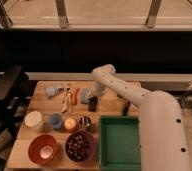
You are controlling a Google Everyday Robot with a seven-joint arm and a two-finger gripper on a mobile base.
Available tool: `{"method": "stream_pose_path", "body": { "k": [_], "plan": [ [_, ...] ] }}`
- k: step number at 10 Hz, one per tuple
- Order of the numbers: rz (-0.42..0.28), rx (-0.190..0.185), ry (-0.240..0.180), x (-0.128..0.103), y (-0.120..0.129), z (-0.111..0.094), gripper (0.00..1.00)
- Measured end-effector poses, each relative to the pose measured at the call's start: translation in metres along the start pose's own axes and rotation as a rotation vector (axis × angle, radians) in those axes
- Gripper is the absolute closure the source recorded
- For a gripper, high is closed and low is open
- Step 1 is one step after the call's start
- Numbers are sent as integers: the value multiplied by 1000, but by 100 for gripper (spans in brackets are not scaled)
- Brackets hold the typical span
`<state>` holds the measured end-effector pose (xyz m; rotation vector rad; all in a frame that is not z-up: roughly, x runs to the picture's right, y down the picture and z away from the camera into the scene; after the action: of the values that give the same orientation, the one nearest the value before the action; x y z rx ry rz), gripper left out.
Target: Place eraser in red bowl
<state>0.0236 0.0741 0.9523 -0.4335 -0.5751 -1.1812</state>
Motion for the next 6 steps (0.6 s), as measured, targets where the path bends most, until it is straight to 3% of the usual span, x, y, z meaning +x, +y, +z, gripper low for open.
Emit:
{"method": "stream_pose_path", "body": {
  "k": [4,6],
  "plan": [
    [2,-3,-2,-1,3,-1,100],
    [1,58,22,0,-3,-15,100]
  ]
}}
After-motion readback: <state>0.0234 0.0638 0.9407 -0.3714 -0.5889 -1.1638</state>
